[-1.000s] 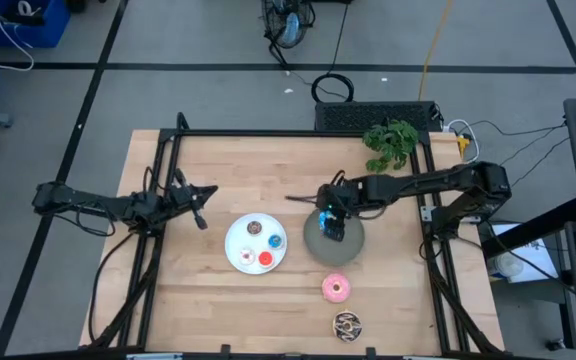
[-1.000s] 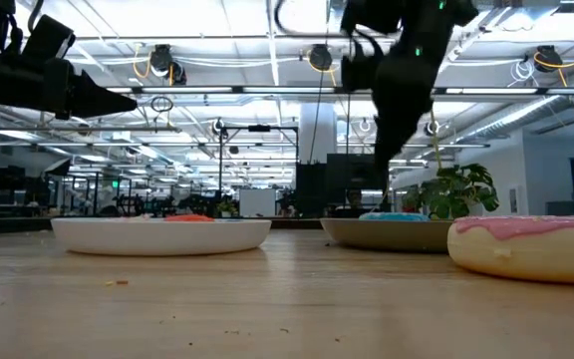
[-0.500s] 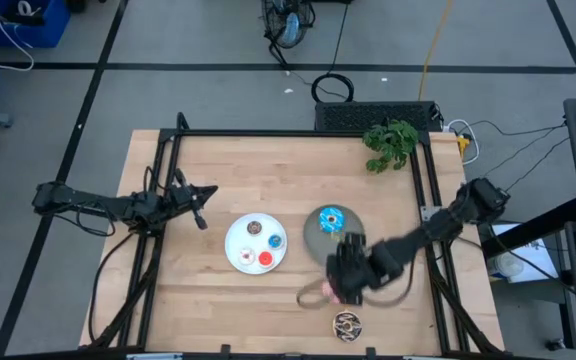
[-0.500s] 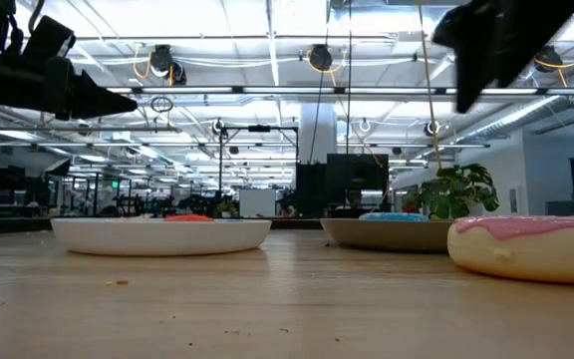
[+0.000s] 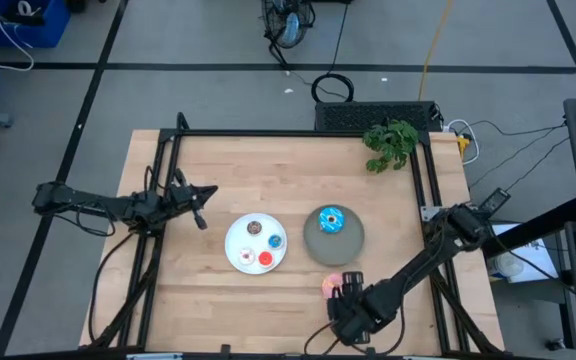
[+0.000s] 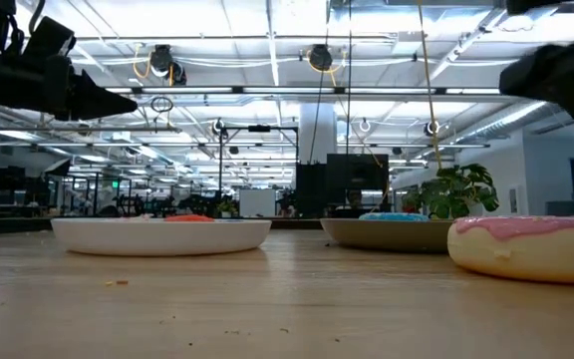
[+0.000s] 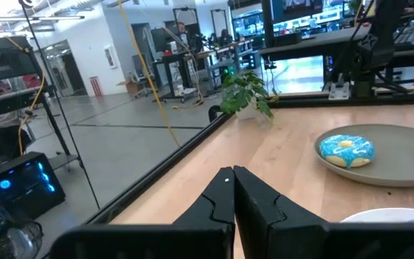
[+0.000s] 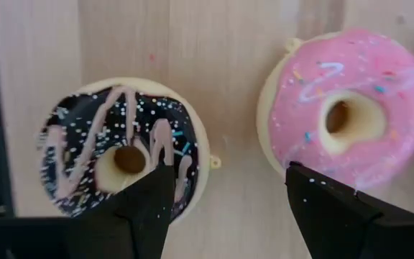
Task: Pick & Place donuts
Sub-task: Put the large pink donut on the gray plate
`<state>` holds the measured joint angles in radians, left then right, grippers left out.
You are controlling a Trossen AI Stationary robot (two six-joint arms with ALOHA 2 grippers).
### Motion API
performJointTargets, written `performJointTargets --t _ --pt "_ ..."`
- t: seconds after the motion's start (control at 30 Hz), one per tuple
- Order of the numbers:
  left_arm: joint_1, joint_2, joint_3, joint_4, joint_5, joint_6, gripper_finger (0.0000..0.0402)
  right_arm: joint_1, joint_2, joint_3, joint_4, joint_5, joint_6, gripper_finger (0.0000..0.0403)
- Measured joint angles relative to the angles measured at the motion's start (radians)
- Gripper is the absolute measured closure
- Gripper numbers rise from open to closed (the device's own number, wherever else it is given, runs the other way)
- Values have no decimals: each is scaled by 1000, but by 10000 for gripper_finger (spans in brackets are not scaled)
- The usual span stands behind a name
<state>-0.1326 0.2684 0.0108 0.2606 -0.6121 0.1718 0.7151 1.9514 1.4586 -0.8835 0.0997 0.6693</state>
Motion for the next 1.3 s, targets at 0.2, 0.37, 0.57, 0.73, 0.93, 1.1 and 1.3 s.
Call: performJointTargets --t 0.2,0.37,0.57,0.73,0.93,1.1,1.3 --pt "0 0 0 -1 0 3 394 13 27 0 45 2 -26 156" --pt "0 0 0 -3 -1 4 394 15 9 0 28 8 9 156" --pt "0 0 0 -2 -1 2 394 11 -35 -1 20 63 -7 158" --pt "0 0 0 -3 -1 2 394 -10 -50 -1 20 134 -41 176" --pt "0 0 0 -2 -1 1 394 -54 -8 -1 22 101 -139 204" --pt "0 0 0 -3 -1 2 394 -82 29 -1 32 58 -190 213" --pt "0 0 0 -3 -1 2 394 -93 49 -20 54 44 -189 212"
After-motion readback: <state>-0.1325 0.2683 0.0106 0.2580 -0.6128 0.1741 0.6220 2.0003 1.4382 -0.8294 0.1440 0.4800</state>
